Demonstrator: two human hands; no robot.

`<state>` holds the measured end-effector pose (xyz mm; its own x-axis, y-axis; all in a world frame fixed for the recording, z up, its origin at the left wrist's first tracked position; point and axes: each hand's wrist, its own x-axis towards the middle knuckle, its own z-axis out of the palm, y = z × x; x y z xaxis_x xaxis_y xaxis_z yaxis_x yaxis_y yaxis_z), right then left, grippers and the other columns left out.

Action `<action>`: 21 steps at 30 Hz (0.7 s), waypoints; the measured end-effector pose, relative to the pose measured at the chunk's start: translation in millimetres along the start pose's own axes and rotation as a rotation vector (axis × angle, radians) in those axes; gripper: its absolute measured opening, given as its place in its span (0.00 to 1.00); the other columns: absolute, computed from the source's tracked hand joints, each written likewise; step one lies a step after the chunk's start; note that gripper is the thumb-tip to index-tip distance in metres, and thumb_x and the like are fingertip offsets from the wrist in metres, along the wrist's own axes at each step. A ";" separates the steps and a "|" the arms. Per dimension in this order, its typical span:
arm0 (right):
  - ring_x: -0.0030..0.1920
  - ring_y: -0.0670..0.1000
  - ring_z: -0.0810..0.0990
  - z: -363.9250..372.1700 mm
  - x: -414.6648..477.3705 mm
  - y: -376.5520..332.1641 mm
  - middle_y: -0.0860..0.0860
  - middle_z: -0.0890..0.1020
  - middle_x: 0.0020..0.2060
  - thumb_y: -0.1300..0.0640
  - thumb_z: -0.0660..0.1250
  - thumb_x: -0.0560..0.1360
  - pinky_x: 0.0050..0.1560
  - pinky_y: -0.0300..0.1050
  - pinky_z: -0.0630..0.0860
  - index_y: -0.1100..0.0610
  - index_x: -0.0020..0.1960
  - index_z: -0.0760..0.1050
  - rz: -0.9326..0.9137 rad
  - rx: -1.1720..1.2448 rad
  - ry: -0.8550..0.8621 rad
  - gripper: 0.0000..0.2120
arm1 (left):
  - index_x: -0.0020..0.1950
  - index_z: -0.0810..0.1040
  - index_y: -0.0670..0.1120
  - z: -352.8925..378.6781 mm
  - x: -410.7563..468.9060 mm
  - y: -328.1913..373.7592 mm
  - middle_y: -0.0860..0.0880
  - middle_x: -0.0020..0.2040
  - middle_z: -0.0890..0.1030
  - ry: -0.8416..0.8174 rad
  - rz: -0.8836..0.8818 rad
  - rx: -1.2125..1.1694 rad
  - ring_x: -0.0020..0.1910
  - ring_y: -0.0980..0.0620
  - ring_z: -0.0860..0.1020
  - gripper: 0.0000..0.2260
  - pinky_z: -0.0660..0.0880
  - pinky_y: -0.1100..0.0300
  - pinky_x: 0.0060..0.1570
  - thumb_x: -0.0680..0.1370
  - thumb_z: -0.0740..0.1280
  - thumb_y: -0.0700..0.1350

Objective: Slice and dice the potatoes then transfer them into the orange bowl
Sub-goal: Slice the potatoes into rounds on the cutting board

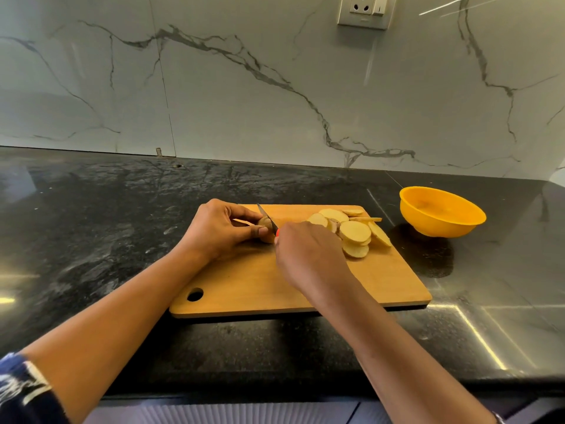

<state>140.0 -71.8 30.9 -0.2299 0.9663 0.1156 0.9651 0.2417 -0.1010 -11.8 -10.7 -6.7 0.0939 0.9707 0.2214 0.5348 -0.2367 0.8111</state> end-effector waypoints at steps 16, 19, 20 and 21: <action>0.44 0.52 0.73 9.2 -27.1 -3.3 0.52 0.77 0.46 0.59 0.58 0.81 0.42 0.45 0.69 0.57 0.58 0.73 -0.026 -0.047 -0.180 0.09 | 0.46 0.83 0.55 2.8 4.0 -1.3 0.56 0.41 0.83 0.034 -0.019 0.020 0.43 0.60 0.80 0.08 0.74 0.66 0.45 0.67 0.75 0.50; 0.41 0.51 0.69 6.1 -42.3 4.3 0.49 0.69 0.37 0.58 0.57 0.81 0.41 0.45 0.67 0.56 0.57 0.73 -0.027 -0.041 -0.168 0.08 | 0.46 0.83 0.54 3.9 4.3 0.1 0.57 0.42 0.82 0.030 -0.030 0.011 0.42 0.60 0.78 0.08 0.72 0.67 0.42 0.68 0.75 0.50; 0.41 0.51 0.70 5.3 -44.2 7.4 0.49 0.68 0.36 0.57 0.57 0.81 0.41 0.45 0.67 0.55 0.57 0.73 -0.012 -0.031 -0.155 0.08 | 0.47 0.83 0.53 3.6 4.1 0.6 0.57 0.42 0.82 0.027 -0.032 0.010 0.43 0.59 0.78 0.09 0.73 0.66 0.43 0.68 0.74 0.50; 0.42 0.51 0.71 5.1 -44.6 10.3 0.49 0.68 0.36 0.56 0.56 0.81 0.41 0.45 0.67 0.55 0.56 0.73 0.008 -0.018 -0.137 0.09 | 0.48 0.83 0.53 3.2 3.8 0.3 0.56 0.43 0.83 0.018 -0.037 0.006 0.45 0.58 0.79 0.10 0.75 0.64 0.45 0.68 0.74 0.50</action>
<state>159.6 -112.0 19.7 -0.2358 0.9716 -0.0214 0.9688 0.2333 -0.0831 -8.6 -7.0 -7.4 0.0583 0.9779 0.2010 0.5425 -0.2000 0.8159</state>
